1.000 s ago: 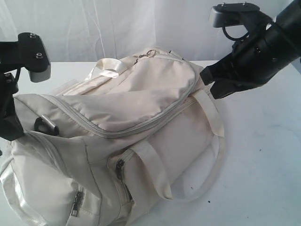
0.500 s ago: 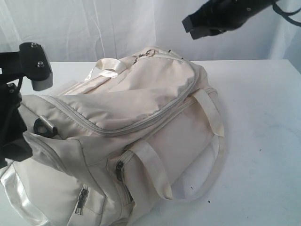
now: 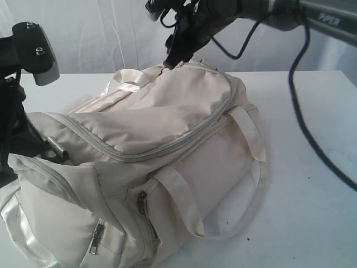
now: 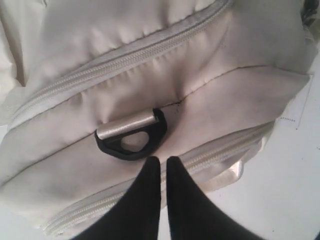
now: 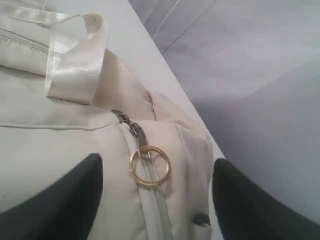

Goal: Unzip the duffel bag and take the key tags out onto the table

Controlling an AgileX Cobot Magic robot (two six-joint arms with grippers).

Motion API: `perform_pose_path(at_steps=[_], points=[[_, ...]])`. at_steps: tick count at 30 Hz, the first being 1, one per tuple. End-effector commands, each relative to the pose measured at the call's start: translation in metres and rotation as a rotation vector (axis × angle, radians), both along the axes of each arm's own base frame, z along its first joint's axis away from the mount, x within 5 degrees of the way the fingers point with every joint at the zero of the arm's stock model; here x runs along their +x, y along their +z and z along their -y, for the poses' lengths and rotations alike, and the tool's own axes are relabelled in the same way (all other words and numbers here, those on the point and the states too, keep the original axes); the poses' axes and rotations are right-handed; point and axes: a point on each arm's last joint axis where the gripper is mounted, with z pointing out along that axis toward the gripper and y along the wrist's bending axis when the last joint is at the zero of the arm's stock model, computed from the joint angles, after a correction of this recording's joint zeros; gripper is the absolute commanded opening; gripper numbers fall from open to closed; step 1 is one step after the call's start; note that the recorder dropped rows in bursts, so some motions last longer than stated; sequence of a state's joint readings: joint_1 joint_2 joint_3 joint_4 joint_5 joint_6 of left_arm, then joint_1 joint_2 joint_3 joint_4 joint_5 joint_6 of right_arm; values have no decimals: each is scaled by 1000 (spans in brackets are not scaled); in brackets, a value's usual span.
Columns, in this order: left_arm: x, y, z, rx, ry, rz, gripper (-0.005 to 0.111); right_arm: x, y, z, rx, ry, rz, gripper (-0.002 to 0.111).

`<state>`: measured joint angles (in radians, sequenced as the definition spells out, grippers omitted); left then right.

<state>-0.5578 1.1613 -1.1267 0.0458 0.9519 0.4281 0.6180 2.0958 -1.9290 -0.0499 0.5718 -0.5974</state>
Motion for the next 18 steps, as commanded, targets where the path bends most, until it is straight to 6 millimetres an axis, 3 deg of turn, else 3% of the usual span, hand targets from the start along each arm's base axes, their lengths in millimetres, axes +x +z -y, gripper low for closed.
perform_pose_path(at_steps=[1, 8, 18], points=[[-5, -4, -1, -6, 7, -42, 8, 11, -20, -15, -2, 32, 79, 67], [-5, -20, 0, -5, 9, -57, 8, 16, -44, -15, -89, 34, 54, 65], [-5, -19, 1, -21, 10, -47, 8, 15, -50, -11, -84, -14, -20, 9]])
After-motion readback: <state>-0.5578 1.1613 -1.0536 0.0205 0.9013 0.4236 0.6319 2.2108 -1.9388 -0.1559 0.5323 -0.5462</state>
